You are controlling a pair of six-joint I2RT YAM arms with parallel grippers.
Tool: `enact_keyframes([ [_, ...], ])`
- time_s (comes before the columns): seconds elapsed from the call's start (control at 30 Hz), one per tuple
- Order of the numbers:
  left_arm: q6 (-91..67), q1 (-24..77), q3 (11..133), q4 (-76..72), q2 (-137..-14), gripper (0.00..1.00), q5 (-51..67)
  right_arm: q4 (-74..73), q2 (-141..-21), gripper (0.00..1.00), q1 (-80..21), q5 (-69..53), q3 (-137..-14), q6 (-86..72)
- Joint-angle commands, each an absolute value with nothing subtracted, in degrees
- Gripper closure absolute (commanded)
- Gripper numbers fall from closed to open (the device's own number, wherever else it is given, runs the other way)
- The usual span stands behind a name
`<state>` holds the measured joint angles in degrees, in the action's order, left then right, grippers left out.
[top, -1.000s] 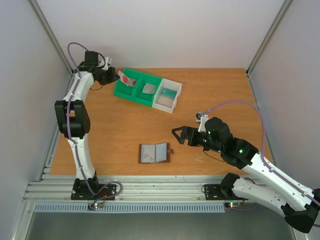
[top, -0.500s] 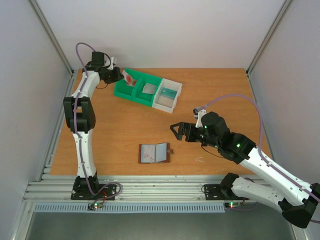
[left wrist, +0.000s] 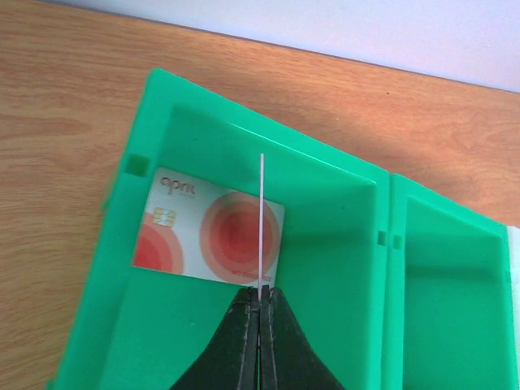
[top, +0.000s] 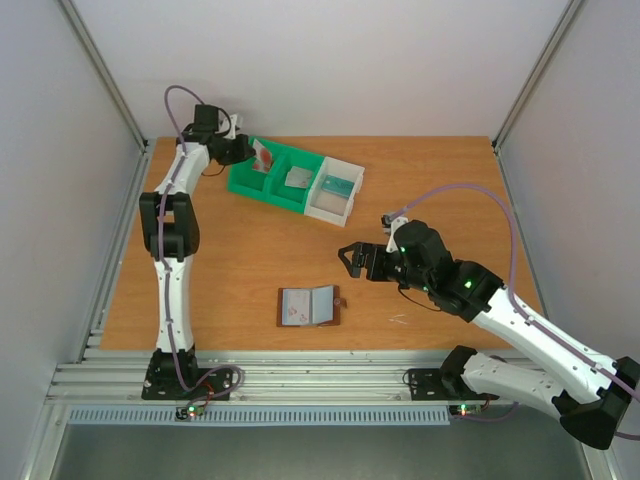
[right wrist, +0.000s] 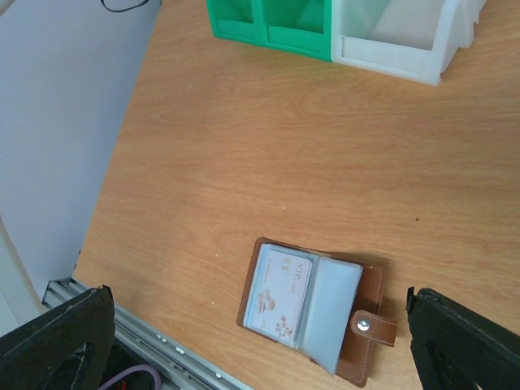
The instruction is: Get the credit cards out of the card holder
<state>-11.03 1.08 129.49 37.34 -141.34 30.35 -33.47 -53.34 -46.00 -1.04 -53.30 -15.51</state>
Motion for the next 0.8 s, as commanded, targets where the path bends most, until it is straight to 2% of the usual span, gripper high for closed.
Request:
enact_keyframes([
  [0.0,-9.35,1.79,132.15,34.15,-143.20,1.00,32.51,-33.49,-54.26,0.01,-46.32,1.98,-55.08,-14.81],
  [0.53,-10.57,1.94,133.24,32.17,-146.29,0.99,32.12,-34.51,-55.58,0.02,-46.32,3.78,-56.24,-14.73],
  [0.77,-11.29,2.22,133.30,31.21,-146.88,0.94,31.95,-34.76,-55.62,0.02,-46.32,4.32,-56.34,-15.01],
])
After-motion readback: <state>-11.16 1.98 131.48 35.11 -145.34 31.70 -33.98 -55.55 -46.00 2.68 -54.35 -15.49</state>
